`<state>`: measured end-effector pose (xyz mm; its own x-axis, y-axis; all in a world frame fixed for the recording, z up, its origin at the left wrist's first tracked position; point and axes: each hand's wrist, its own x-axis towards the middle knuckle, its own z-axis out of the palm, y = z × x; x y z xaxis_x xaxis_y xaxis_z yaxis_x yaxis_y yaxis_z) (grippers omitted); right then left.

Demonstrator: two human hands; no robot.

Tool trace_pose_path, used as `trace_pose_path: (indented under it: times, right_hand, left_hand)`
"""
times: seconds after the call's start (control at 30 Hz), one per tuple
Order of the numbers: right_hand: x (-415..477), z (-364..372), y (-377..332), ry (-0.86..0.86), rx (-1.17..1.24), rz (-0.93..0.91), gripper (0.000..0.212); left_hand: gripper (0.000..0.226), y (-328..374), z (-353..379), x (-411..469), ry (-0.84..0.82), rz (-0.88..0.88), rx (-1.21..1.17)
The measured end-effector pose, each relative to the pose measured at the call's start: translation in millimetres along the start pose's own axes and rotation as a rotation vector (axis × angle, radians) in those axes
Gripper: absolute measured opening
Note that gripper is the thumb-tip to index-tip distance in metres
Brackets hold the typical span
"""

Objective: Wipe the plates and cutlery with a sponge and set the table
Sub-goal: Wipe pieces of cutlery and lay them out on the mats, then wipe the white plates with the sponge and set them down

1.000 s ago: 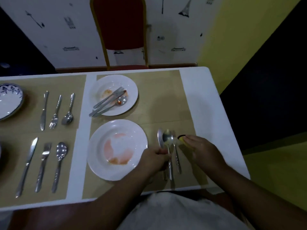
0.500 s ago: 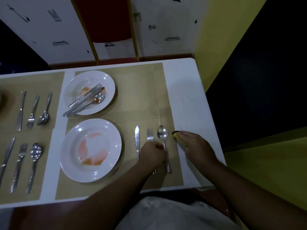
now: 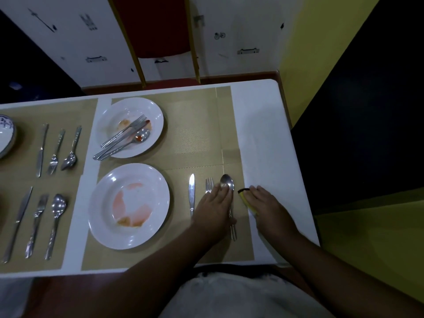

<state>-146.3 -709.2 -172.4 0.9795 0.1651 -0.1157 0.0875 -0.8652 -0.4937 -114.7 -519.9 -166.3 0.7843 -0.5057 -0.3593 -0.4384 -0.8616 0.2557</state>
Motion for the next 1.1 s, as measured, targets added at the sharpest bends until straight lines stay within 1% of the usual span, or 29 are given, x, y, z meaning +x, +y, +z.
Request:
trace_pose_path:
  times: [0.1, 0.17, 0.23, 0.33, 0.4, 0.53, 0.6, 0.7, 0.8, 0.87, 0.9, 0.97, 1.03, 1.07, 1.1]
  right_hand:
    - [2.6, -6.4, -3.1, 0.025, 0.033, 0.054, 0.076]
    - [5.5, -14.0, -11.2, 0.077, 0.039, 0.08, 0.07]
    - [10.7, -20.7, -25.0, 0.121, 0.04, 0.067, 0.067]
    - [23.4, -22.2, -52.7, 0.158, 0.027, 0.005, 0.067]
    - [33.6, -17.9, -76.2, 0.154, 0.039, -0.024, 0.068]
    - [47.6, 3.0, -132.9, 0.121, 0.09, -0.069, 0.066]
    - [54.0, 16.6, -161.4, 0.071, 0.135, -0.095, 0.064]
    - [60.2, 34.2, -199.5, 0.013, 0.214, -0.188, 0.062]
    - [63.7, 50.2, -232.8, -0.054, 0.163, -0.186, 0.057]
    - [64.6, 64.4, -244.0, -0.097, 0.118, -0.199, 0.039]
    - [64.4, 70.8, -246.9, -0.113, 0.095, -0.19, 0.033]
    - [62.7, 81.5, -249.7, -0.137, 0.043, -0.156, 0.031]
    - [62.8, 84.6, -254.8, -0.118, 0.013, -0.12, 0.033]
    - [63.8, 82.2, -259.8, -0.094, 0.021, -0.085, 0.033]
    - [66.0, 78.5, -265.3, -0.059, 0.038, -0.049, 0.032]
  left_hand:
    - [0.092, -1.4, -1.4, -1.1, 0.044, 0.003, -0.041]
    - [0.085, -5.3, -4.8, -7.2, 0.129, 0.021, -0.051]
    - [0.077, -13.3, -10.5, -19.1, 0.219, 0.043, -0.069]
    - [0.074, -34.4, -17.7, -38.2, 0.307, 0.028, -0.085]
    - [0.075, -51.0, -22.3, -51.6, 0.307, -0.026, -0.093]
    - [0.078, -90.2, -38.9, -86.9, 0.25, -0.143, -0.186]
    - [0.079, -116.8, -44.3, -105.7, 0.249, -0.196, -0.169]
    - [0.087, -161.7, -42.2, -133.5, 0.323, -0.343, -0.175]
    - [0.093, -203.8, -37.4, -160.0, 0.412, -0.545, -0.317]
    - [0.096, -224.9, -35.7, -172.4, 0.418, -0.648, -0.449]
    - [0.097, -233.1, -36.2, -176.1, 0.41, -0.678, -0.526]
    - [0.095, -244.9, -37.1, -179.9, 0.404, -0.703, -0.704]
    - [0.084, -251.8, -42.7, -182.2, 0.405, -0.742, -0.927]
    - [0.07, -254.6, -45.6, -182.8, 0.414, -0.757, -1.055]
    - [0.049, -257.0, -48.0, -183.6, 0.419, -0.755, -1.174]
